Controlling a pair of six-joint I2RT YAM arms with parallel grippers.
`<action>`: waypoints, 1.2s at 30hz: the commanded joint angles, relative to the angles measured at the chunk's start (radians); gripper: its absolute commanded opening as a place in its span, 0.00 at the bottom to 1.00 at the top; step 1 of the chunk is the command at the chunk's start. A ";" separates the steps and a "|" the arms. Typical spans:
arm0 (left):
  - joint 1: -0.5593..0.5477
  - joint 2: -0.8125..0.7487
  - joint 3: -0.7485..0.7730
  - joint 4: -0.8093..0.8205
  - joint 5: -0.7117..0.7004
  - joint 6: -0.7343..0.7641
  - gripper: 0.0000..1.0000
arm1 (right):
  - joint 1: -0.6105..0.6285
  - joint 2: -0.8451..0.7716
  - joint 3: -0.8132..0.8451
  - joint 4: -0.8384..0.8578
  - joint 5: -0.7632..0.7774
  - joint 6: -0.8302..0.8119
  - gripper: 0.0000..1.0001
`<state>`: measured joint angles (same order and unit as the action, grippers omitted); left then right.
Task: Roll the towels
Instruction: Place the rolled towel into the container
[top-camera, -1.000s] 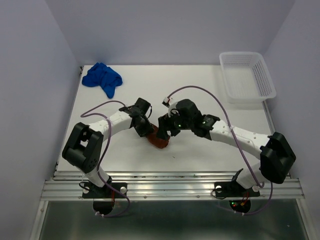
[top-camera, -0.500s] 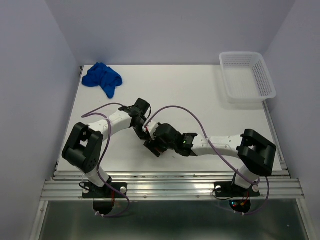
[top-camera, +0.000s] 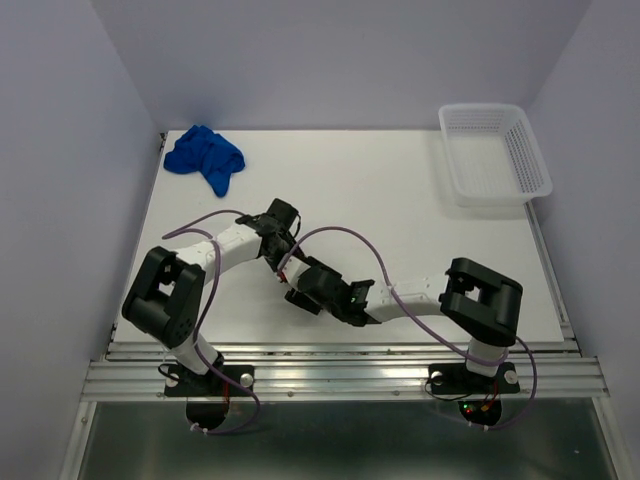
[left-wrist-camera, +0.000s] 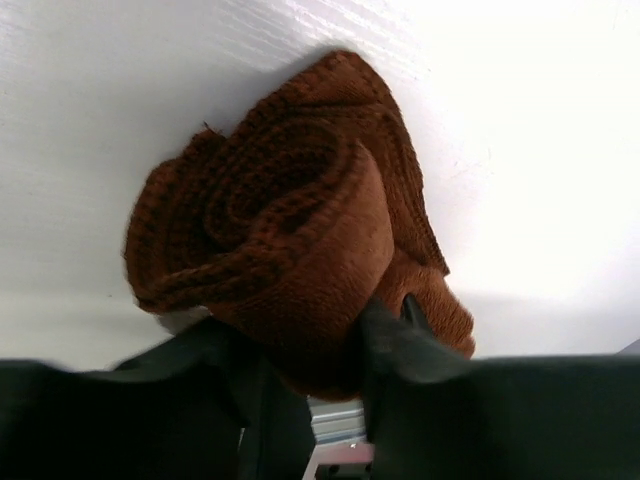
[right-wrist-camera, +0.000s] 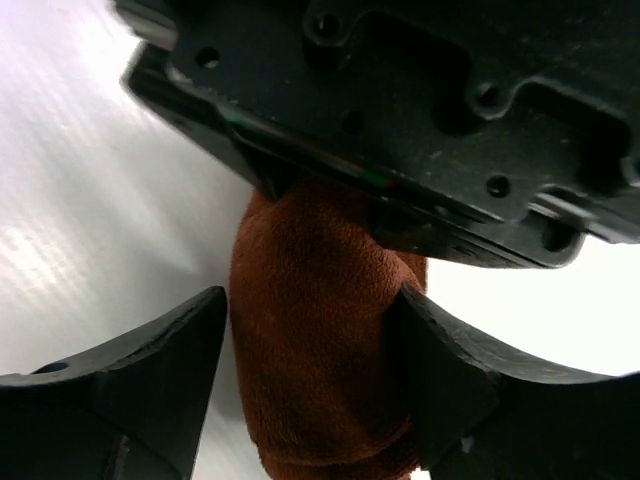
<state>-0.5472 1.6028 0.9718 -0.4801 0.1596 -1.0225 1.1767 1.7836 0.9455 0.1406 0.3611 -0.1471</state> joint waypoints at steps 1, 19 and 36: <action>-0.007 -0.086 -0.028 -0.035 0.090 -0.008 0.57 | -0.005 0.065 -0.002 -0.021 0.091 -0.038 0.69; 0.188 -0.279 -0.048 -0.135 0.001 0.074 0.80 | -0.081 -0.047 -0.043 -0.029 0.038 0.069 0.10; 0.372 -0.380 -0.021 -0.169 -0.049 0.196 0.80 | -0.575 -0.415 0.108 -0.099 -0.148 0.548 0.01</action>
<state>-0.1810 1.2148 0.9321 -0.6525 0.1051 -0.8654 0.6640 1.3811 0.9722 0.0471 0.2089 0.3363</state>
